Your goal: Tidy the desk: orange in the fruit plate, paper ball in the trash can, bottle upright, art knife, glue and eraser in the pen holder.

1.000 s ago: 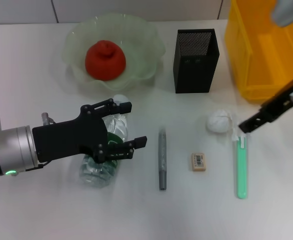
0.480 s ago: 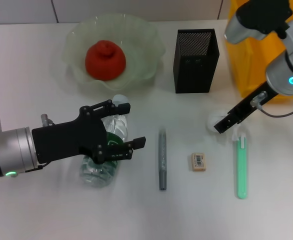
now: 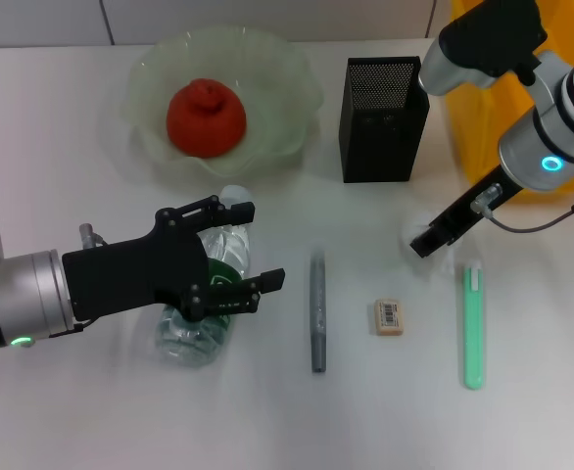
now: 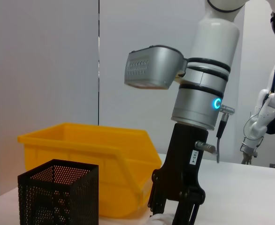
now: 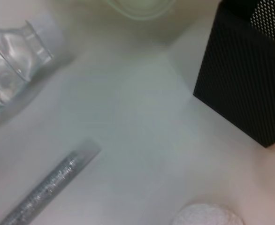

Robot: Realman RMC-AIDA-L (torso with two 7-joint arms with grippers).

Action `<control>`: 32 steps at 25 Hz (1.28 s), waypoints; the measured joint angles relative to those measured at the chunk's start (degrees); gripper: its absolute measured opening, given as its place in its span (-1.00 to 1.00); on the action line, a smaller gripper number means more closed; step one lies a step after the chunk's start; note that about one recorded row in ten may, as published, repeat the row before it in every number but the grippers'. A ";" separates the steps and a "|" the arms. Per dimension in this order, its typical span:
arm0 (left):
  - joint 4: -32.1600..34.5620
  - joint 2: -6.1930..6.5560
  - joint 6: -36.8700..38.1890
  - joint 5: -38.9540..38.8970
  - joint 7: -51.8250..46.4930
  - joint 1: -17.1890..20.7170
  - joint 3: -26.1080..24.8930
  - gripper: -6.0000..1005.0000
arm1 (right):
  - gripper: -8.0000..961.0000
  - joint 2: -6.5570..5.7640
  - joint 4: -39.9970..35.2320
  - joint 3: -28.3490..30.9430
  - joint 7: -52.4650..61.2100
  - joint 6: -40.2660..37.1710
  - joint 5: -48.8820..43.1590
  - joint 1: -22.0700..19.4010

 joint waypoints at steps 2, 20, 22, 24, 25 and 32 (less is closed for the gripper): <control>0.00 0.00 0.01 0.00 0.00 0.03 -0.05 0.66 | 0.18 0.00 -1.97 0.25 0.14 -1.12 0.31 -0.59; 0.01 0.00 0.01 -0.01 0.16 0.42 -0.29 0.65 | 0.14 -0.61 -37.46 21.44 -1.27 -12.17 -3.39 -9.33; 0.01 0.00 0.00 -0.01 0.17 0.42 -0.29 0.65 | 0.14 -0.58 -36.02 21.98 -1.87 -9.04 -4.50 -9.90; 0.01 0.00 -0.15 -0.01 0.18 0.42 -0.29 0.65 | 0.14 -0.58 -33.77 22.05 -2.29 -5.95 -4.75 -10.13; 0.01 0.00 -0.20 -0.01 0.18 0.41 -0.29 0.65 | 0.14 -0.59 -31.76 22.04 -2.36 -4.17 -4.79 -10.00; 0.01 0.00 -0.52 -0.01 0.15 0.15 -0.29 0.64 | 0.27 -1.20 -18.14 21.75 -3.54 5.20 -5.02 -7.57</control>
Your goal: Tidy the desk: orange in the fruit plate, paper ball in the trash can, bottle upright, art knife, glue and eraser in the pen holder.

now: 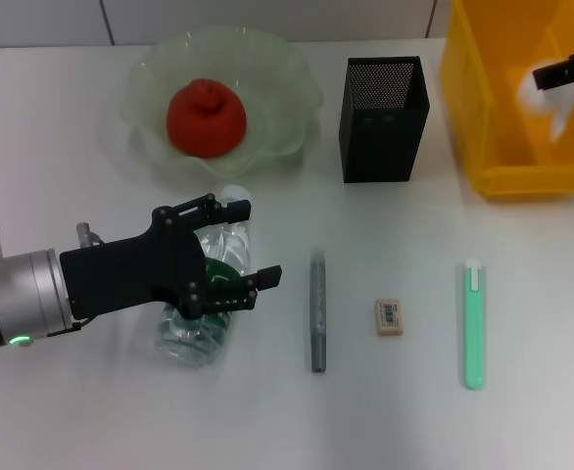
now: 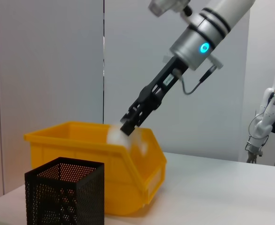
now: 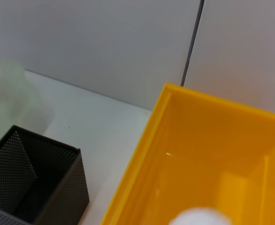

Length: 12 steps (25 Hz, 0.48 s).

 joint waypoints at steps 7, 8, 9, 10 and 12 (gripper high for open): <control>0.00 0.00 -0.04 -0.12 -0.45 -0.09 -0.10 0.64 | 0.59 0.25 0.94 0.29 -0.64 1.64 0.99 0.34; 0.01 -0.01 -0.04 -0.25 -0.76 -0.09 -0.29 0.64 | 0.62 0.44 -0.60 0.33 -1.01 1.35 2.02 -0.33; 0.09 0.00 -0.01 -0.31 -1.24 -0.09 -0.48 0.64 | 0.64 0.64 -2.58 0.22 -1.70 1.06 3.79 -1.46; 0.23 0.00 0.08 -0.33 -2.03 -0.11 -0.64 0.64 | 0.66 0.80 -5.02 -0.03 -2.75 0.92 6.38 -3.04; 1.09 0.07 0.71 -0.28 -4.59 -0.12 -0.74 0.64 | 0.71 0.95 -9.60 -0.95 -6.35 0.65 14.80 -7.44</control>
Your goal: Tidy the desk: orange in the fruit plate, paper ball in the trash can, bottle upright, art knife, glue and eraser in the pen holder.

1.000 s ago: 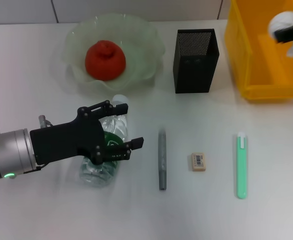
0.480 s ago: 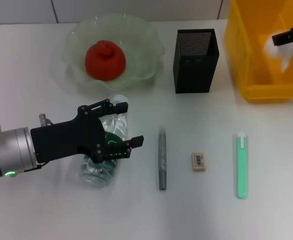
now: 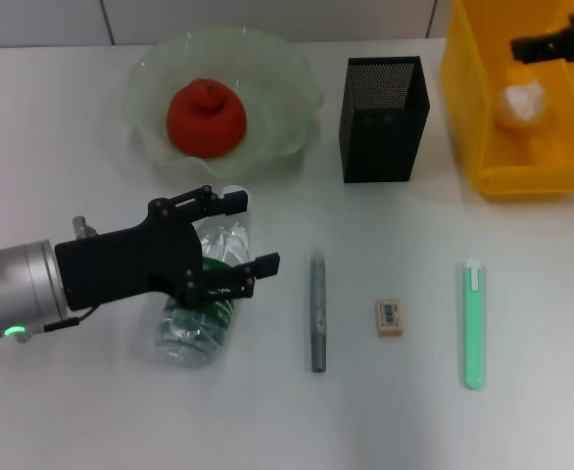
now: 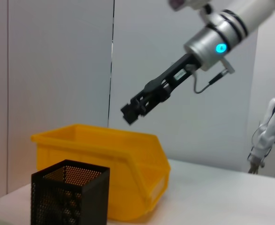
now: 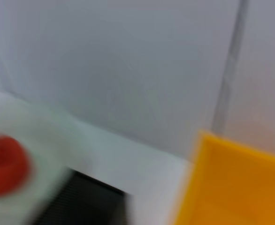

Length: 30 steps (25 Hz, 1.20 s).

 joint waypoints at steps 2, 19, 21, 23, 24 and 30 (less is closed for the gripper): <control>1.85 0.08 0.78 0.11 -2.95 0.31 0.08 0.64 | 0.71 0.04 -2.92 -1.24 -4.89 -0.05 8.21 -4.71; 42.43 -0.26 -18.57 20.84 -63.78 10.96 13.24 0.63 | 0.72 -0.02 20.66 -4.61 -59.88 -11.35 46.19 -24.46; 45.07 -0.28 -19.99 24.33 -68.20 11.13 15.07 0.63 | 0.72 -0.02 23.82 -4.55 -63.46 -11.76 46.23 -24.40; 48.26 -0.30 -21.51 28.59 -73.43 11.24 17.44 0.63 | 0.72 -0.02 26.16 -4.54 -66.73 -12.20 46.29 -24.31; 48.26 -0.30 -21.51 28.59 -73.43 11.24 17.44 0.63 | 0.72 -0.02 27.22 -4.54 -68.05 -12.35 46.33 -24.21; 56.38 -0.69 -24.22 55.47 -103.38 5.84 29.31 0.62 | 0.72 -0.01 31.88 -3.98 -71.91 -12.63 46.43 -23.48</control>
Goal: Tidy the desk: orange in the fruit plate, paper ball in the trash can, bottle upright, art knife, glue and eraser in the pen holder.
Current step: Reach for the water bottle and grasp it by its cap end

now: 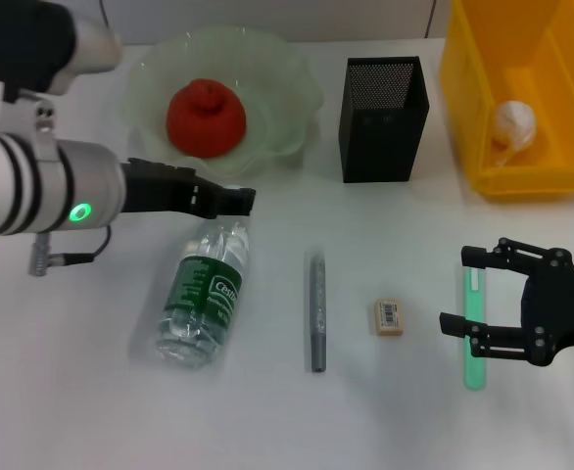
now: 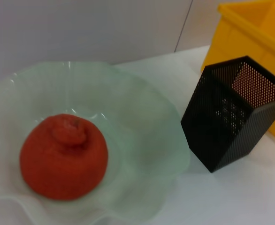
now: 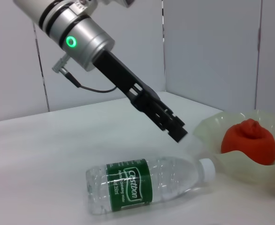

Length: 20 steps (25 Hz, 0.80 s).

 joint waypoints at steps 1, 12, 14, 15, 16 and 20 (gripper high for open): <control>-0.77 -0.07 0.00 0.38 -0.33 -0.61 0.23 0.62 | 0.72 0.00 0.70 0.19 -0.28 -0.01 0.01 0.25; -13.99 -0.17 -4.54 0.17 -0.61 -8.36 -0.23 0.62 | 0.72 0.01 3.23 0.95 -0.77 -0.06 0.00 0.83; -13.99 -0.17 -4.54 0.17 -0.61 -8.36 -0.23 0.62 | 0.72 0.01 3.34 0.95 -0.78 0.06 -0.09 0.86; -16.25 -0.18 -5.53 0.19 -0.63 -9.55 -0.31 0.62 | 0.72 0.01 3.34 0.95 -0.78 0.06 -0.09 0.86; -17.66 -0.17 -6.32 0.20 -0.63 -10.26 -0.33 0.61 | 0.72 0.01 3.43 0.96 -0.79 0.14 -0.15 0.87; -20.80 -0.12 -7.35 0.22 -0.65 -11.83 -0.63 0.61 | 0.72 -0.06 4.34 0.96 -0.81 0.04 -0.34 1.33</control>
